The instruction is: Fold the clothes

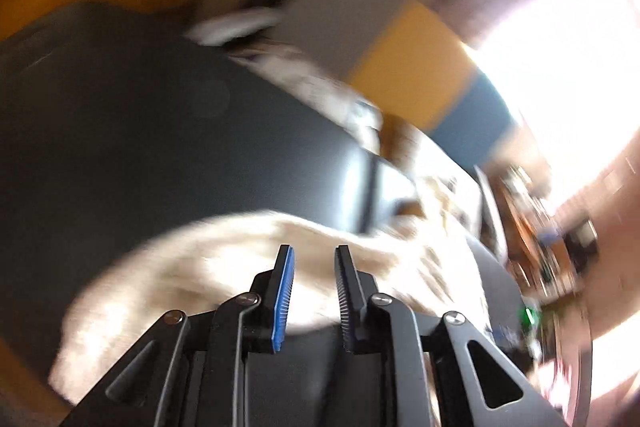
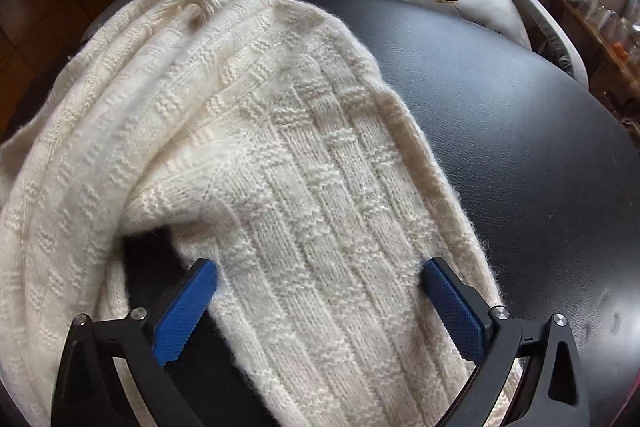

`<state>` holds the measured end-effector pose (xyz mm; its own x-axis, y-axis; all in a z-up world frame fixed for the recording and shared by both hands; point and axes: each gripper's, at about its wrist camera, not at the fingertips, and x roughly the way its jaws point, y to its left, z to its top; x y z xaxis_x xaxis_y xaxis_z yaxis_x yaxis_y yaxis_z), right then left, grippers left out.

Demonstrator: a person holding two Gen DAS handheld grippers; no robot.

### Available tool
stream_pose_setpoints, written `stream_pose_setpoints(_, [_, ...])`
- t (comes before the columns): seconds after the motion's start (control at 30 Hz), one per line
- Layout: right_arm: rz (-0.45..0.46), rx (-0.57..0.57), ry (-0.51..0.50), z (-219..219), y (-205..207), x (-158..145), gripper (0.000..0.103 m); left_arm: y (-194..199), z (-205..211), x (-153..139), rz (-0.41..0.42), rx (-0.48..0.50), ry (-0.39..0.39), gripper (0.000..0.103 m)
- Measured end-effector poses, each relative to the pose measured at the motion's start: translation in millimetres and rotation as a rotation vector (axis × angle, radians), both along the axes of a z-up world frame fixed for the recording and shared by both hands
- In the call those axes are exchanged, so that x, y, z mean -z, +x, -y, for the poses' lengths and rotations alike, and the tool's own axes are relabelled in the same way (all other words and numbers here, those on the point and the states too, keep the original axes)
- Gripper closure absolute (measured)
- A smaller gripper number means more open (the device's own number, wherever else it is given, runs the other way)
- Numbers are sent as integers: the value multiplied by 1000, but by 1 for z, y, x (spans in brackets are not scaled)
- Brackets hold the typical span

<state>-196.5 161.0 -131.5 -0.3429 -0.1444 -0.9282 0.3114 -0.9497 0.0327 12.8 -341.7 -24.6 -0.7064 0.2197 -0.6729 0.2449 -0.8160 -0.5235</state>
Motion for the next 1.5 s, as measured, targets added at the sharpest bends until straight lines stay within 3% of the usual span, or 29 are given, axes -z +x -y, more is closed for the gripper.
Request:
stream_pose_setpoints(0.17, [0, 21, 18, -13, 7, 0, 0, -23, -85, 21, 84, 269, 9, 82])
stream_pose_setpoints(0.27, [-3, 39, 27, -22, 11, 1, 0, -33, -131, 47, 163, 399, 162, 82])
stream_pose_setpoints(0.33, [5, 54, 25, -29, 14, -2, 0, -32, -150, 57, 193, 436, 231, 82])
stream_pose_setpoints(0.43, [-8, 44, 11, -31, 31, -17, 0, -16, -153, 60, 188, 410, 221, 81])
stream_pose_setpoints(0.6, [-186, -182, -77, 8, 113, -73, 1, 5, -146, 79, 240, 379, 376, 77])
stream_pose_setpoints(0.63, [-208, -246, -81, 19, 134, -79, 7, 8, -148, 83, 250, 382, 399, 77])
stream_pose_setpoints(0.73, [-201, -361, -82, 52, 172, -73, 45, 11, -160, 94, 270, 377, 452, 76])
stream_pose_setpoints(0.77, [-190, -386, -51, 63, 180, -63, 46, 11, -165, 96, 275, 371, 451, 75])
stream_pose_setpoints(0.83, [-178, -413, 17, 72, 190, -47, 43, 11, -173, 101, 288, 366, 458, 74])
stream_pose_setpoints(0.9, [-125, -389, 11, 74, 191, -31, 28, 9, -183, 106, 318, 371, 481, 73])
stream_pose_setpoints(0.93, [-107, -365, 16, 72, 190, -22, 11, 7, -188, 109, 331, 370, 475, 73])
stream_pose_setpoints(0.97, [-94, -341, 28, 70, 189, -13, 5, 6, -194, 112, 340, 367, 470, 73])
stream_pose_setpoints(1.03, [-66, -292, -37, 56, 186, -8, 2, 3, -202, 116, 320, 358, 462, 77])
stream_pose_setpoints(1.07, [-65, -282, -49, 53, 186, -7, 2, 2, -205, 118, 302, 363, 457, 87])
stream_pose_setpoints(1.13, [-78, -275, -46, 51, 188, -6, 3, -2, -211, 117, 276, 379, 445, 90])
stream_pose_setpoints(1.2, [-81, -272, -46, 50, 191, -6, 9, -2, -213, 116, 262, 384, 443, 92])
stream_pose_setpoints(1.3, [-87, -275, -47, 50, 194, -9, 27, 0, -204, 109, 220, 378, 482, 96])
stream_pose_setpoints(1.43, [-109, -289, -14, 54, 200, -15, 73, 5, -175, 85, 87, 342, 529, 96])
stream_pose_setpoints(1.5, [-124, -307, 55, 56, 203, -18, 74, 7, -155, 79, 72, 298, 489, 96])
